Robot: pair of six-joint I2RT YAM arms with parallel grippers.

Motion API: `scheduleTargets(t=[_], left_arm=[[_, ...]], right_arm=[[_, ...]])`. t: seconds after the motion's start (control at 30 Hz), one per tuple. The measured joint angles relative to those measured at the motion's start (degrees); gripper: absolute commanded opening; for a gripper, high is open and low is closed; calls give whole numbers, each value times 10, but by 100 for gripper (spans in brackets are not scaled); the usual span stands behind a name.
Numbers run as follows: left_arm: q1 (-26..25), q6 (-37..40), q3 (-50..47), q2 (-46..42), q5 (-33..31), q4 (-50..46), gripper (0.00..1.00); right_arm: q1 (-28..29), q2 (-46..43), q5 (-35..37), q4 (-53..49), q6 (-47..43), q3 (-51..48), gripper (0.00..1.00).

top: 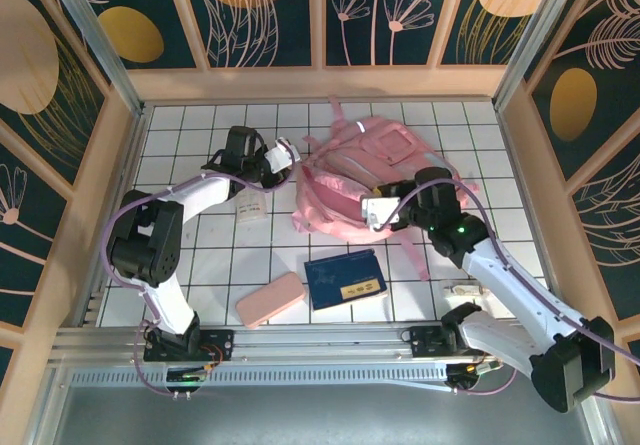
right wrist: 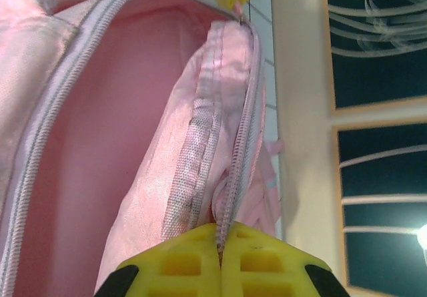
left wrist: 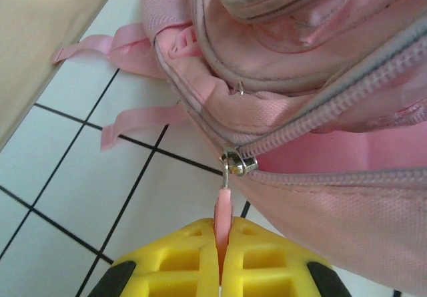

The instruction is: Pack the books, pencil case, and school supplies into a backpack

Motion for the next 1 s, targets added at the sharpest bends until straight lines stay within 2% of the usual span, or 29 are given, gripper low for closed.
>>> scheduleTargets(t=[0.07,0.1,0.17,0.3,0.4,0.5,0.57,0.67,0.77,0.9,1.0], left_arm=[[-1,-15,-7,-2,7,11,0],[-3,-23,-15,-5,6,18,0],[-11,-36,-31,-11,2,20,0],[-36,-57,-50,-13,-6,21,0],[-42,-75,-54,-19,-3,22,0],[-42,-89,-54,-33,5,24,0],[-42,-95,-54,-40,11,24,0],[-42,-104,-54,-45,17,24,0],[-42,-109,-54,-49,20,24,0],[-42,-110,-55,-55,26,24,0],[-42,-110,-59,-59,26,24,0]], right_arm=[[-15,0,-4,3,56,-5,46],[-16,-1,-9,11,113,-8,51],[-3,-9,-17,50,224,-25,99],[82,-33,-14,87,436,-60,99],[107,3,-1,64,625,-27,99],[86,92,26,-17,859,63,99],[53,140,12,-59,1004,93,95],[7,155,-8,-132,1214,61,95],[1,129,-33,-203,1394,15,91],[1,82,-74,-214,1560,-2,84],[1,85,-95,-194,1626,-3,79]])
